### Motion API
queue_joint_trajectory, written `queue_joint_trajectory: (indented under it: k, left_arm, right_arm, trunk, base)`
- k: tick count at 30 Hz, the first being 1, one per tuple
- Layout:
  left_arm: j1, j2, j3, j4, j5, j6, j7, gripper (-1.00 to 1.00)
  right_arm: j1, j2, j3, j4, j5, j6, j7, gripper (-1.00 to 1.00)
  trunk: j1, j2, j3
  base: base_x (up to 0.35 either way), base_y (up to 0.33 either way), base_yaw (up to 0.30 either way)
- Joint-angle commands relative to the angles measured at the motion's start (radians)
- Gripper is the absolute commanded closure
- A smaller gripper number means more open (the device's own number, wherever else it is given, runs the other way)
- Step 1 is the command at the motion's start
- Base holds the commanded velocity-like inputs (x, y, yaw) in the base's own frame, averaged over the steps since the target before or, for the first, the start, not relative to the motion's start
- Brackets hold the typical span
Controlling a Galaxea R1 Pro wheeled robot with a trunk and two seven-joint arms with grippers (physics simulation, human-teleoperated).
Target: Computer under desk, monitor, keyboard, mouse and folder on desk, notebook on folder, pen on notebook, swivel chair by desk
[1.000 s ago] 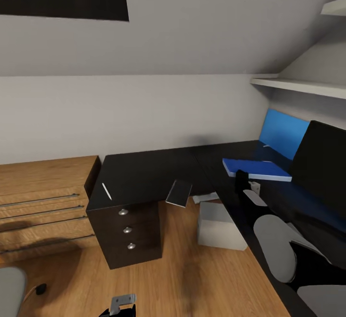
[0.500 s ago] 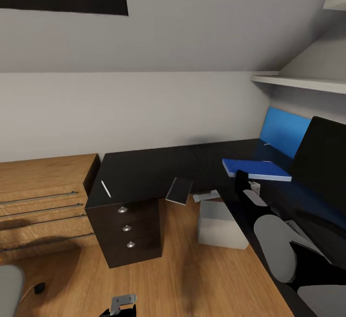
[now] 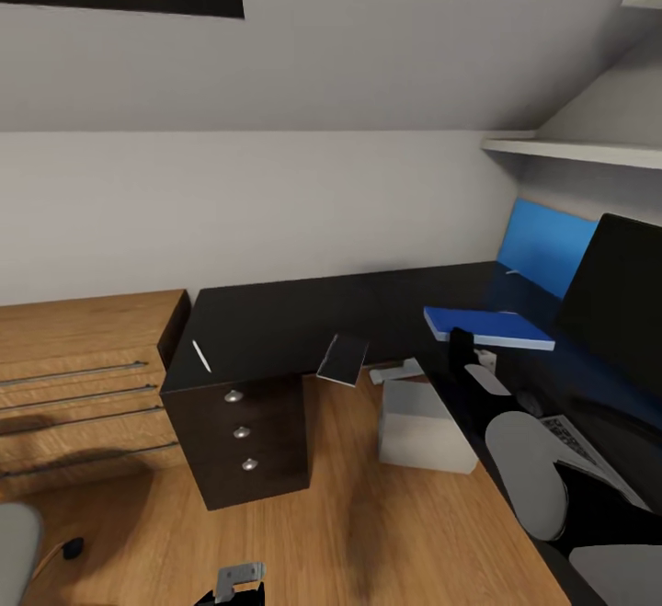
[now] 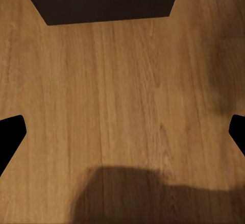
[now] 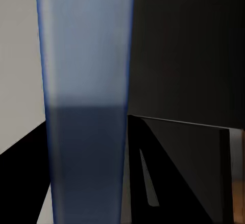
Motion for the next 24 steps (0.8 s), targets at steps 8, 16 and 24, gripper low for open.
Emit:
queue_joint_trajectory:
  k: [8, 16, 24]
  left_arm:
    - [-0.002, 0.001, -0.008, -0.004, 0.004, -0.006, 0.007, -1.00]
    - [-0.002, 0.001, -0.008, -0.004, 0.004, -0.006, 0.007, -1.00]
    - [-0.002, 0.001, -0.008, -0.004, 0.004, -0.006, 0.007, -1.00]
  right_arm:
    - [-0.001, 0.006, 0.000, 0.006, -0.013, -0.002, 0.008, 1.00]
    - [-0.001, 0.011, 0.000, 0.028, -0.013, -0.002, 0.008, 1.00]
    - [-0.001, 0.011, 0.000, 0.030, -0.012, -0.002, 0.008, 1.00]
  trunk:
    - [0.031, -0.057, -0.026]
    - [0.061, -0.113, -0.051]
    - [0.092, -0.169, -0.076]
  base:
    - [0.000, 0.000, 0.000]
    - [0.000, 0.000, 0.000]
    - [0.000, 0.000, 0.000]
